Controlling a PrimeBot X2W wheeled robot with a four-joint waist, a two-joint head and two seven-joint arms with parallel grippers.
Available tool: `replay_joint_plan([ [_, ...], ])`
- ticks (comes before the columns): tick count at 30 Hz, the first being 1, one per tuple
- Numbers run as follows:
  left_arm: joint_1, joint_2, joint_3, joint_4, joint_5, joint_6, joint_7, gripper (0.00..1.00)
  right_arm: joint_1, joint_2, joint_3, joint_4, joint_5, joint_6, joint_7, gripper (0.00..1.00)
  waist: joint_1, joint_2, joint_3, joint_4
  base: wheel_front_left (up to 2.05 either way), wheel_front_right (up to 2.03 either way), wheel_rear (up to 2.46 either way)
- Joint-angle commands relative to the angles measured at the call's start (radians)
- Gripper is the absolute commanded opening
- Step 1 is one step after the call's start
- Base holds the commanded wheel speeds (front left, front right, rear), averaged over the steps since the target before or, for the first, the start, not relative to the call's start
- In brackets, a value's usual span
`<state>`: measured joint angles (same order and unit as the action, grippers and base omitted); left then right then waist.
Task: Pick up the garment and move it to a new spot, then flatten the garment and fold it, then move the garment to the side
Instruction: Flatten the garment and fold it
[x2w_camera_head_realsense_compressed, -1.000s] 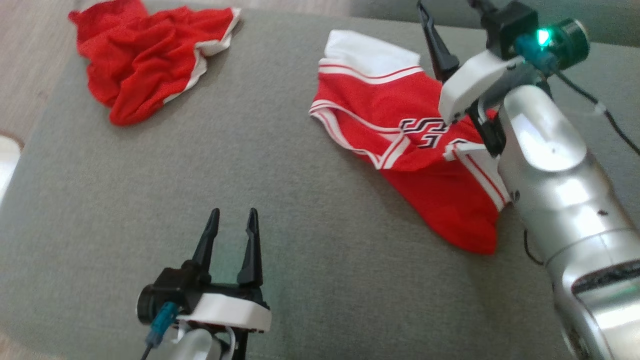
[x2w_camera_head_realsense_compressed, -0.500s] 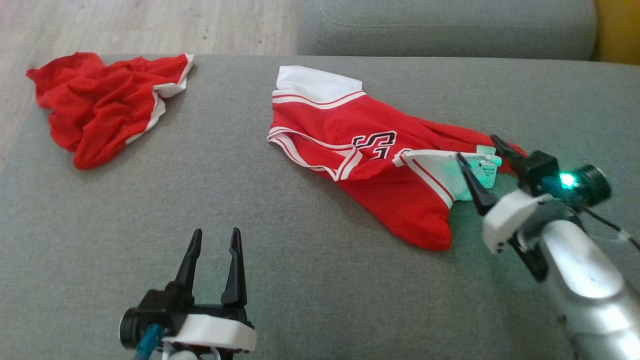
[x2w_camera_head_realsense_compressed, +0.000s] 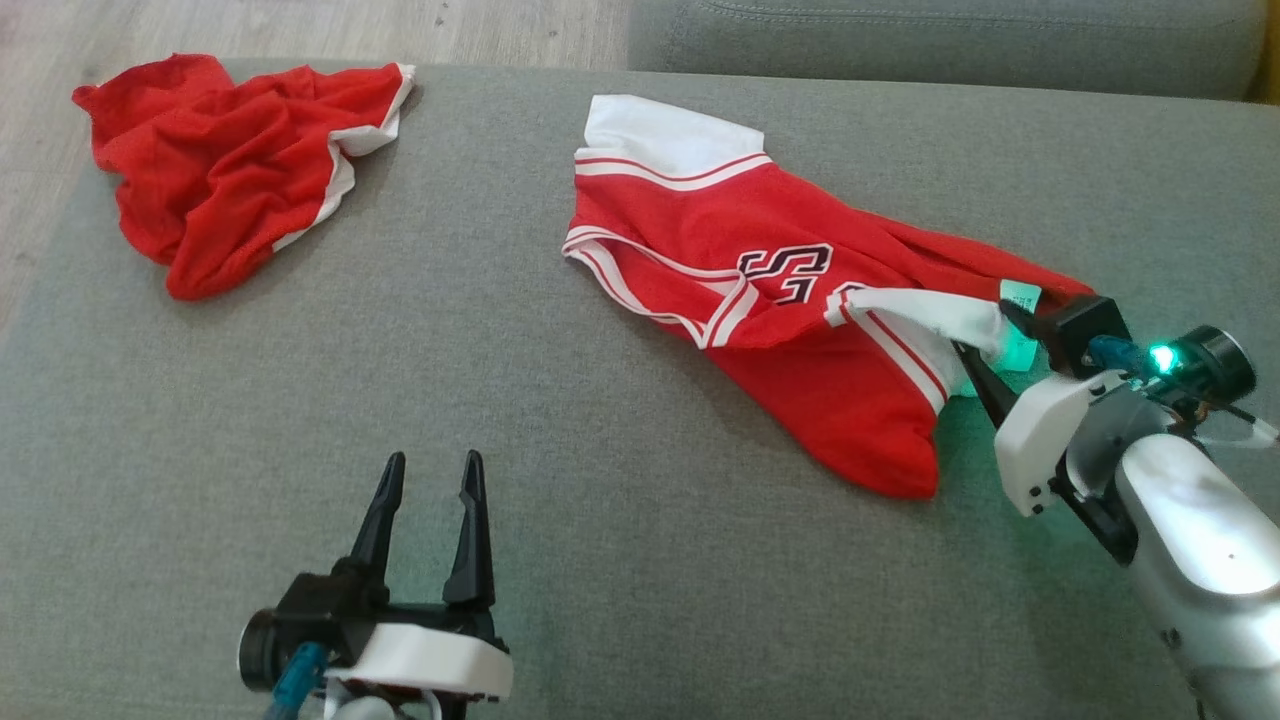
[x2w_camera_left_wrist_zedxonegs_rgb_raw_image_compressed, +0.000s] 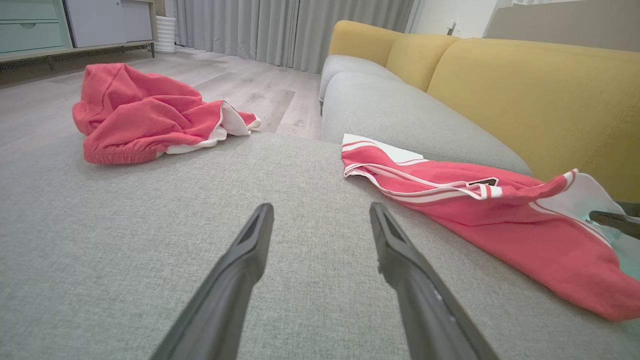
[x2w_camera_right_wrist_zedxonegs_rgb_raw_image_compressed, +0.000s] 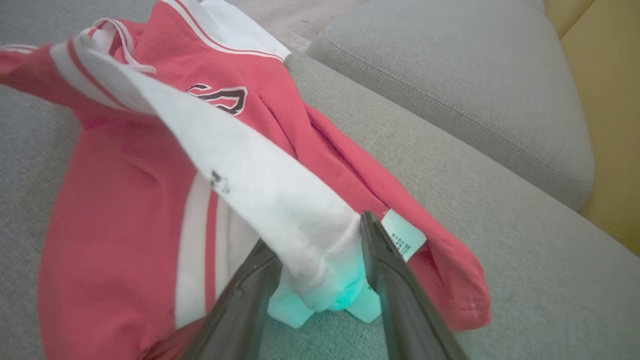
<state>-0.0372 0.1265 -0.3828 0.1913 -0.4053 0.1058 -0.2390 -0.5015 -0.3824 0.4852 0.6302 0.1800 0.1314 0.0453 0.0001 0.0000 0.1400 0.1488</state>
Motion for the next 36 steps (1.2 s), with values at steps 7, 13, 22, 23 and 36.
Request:
replay_joint_plan([
  [7,-0.039,0.022,0.043,-0.029,-0.001,0.009,-0.006,1.00,-0.040,-0.017,0.053,-0.011,0.045,-0.001,0.033,0.36,-0.0001,0.0000,0.006,-0.004,0.00,0.00,0.00],
  [13,-0.040,0.023,0.037,-0.028,0.000,0.013,-0.007,1.00,-0.059,0.004,0.060,-0.037,0.034,-0.001,-0.024,0.00,-0.0001,0.0000,0.004,-0.008,0.00,0.00,0.00],
  [22,-0.026,0.037,0.058,-0.034,-0.012,0.028,-0.010,1.00,-0.001,0.073,0.192,-0.282,0.073,-0.001,-0.036,0.00,-0.0001,0.0000,-0.042,-0.007,0.00,0.00,0.00],
  [23,-0.023,0.041,0.065,-0.036,-0.014,0.031,-0.010,1.00,0.006,0.084,0.215,-0.317,0.079,-0.001,-0.029,0.00,-0.0001,0.0000,-0.048,-0.004,0.00,0.00,0.00],
  [36,0.021,0.100,0.130,-0.140,-0.023,0.074,-0.003,1.00,-0.022,0.302,0.371,-0.474,0.142,-0.001,0.015,0.00,-0.0001,0.0000,-0.102,0.067,0.00,0.00,0.00],
])
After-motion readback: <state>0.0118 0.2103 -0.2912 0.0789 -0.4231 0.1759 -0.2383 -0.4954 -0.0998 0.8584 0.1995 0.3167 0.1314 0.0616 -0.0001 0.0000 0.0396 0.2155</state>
